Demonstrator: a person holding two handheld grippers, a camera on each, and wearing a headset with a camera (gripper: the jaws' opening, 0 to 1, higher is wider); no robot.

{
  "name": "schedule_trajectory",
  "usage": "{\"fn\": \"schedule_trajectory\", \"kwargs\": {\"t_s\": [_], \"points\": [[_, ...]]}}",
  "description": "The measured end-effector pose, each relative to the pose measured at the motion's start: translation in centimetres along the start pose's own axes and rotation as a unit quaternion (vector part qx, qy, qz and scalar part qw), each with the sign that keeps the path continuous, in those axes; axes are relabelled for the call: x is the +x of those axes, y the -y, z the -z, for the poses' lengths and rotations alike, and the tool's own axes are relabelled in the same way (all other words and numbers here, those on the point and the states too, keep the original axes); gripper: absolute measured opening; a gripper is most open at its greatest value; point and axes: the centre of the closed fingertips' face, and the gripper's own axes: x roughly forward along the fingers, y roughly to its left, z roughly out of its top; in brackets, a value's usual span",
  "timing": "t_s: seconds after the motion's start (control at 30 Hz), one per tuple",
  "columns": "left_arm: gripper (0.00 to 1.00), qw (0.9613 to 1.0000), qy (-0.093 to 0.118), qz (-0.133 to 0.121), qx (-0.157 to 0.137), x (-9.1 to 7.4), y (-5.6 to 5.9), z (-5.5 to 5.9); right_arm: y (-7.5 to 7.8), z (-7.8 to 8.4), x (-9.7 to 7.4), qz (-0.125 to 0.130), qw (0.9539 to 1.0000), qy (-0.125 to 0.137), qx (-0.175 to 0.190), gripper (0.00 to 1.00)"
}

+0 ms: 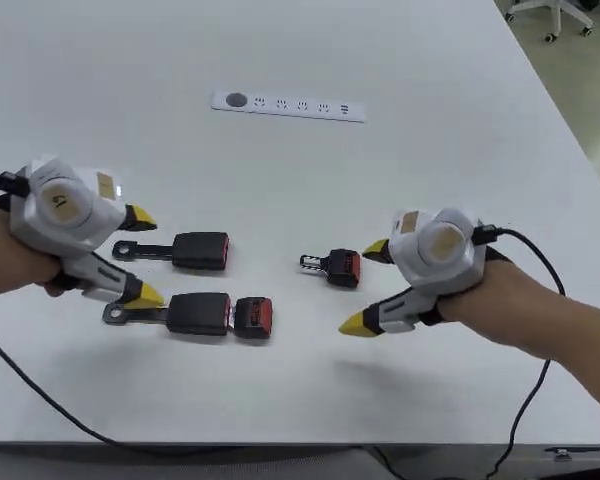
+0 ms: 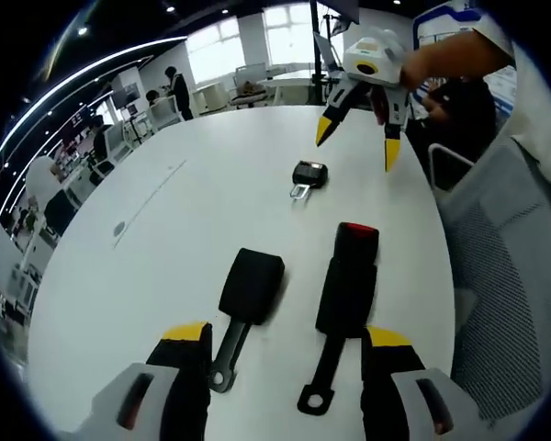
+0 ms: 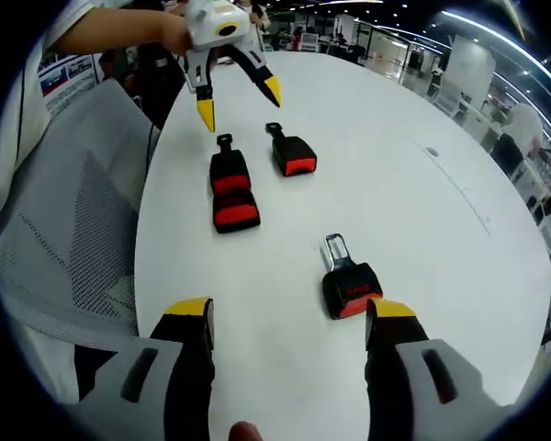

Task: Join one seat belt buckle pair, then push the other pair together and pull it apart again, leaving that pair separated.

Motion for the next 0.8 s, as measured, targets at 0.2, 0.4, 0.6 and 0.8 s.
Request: {"fn": "schedule_trajectory", "kwargs": {"t_s": [0.2,0.4,0.6,0.8], "points": [[0.76,0.9985,0.011,-0.021,-0.05,-2.9,0.9,2.4,-1.4,0.4,-0.6,0.005,0.9998,0.013,0.013,0.74],[0.79,0.9943,0.02,-0.036,-0.099,-4.3,1.0,4.4,-2.1,-0.1,-0.7,0.01,0.9994,0.027,0.017,0.79],[0.8,0.9893,0.028,-0.042,-0.137,-4.9,2.1,5.2,-2.1,-0.1,-1.0,0.026,0.9986,0.031,0.036,0.87],[0.8,0.9864,0.022,-0.05,-0.155,-5.8,2.7,7.4,-2.1,0.0,-1.9,0.056,0.9944,0.052,0.073,0.99]]}}
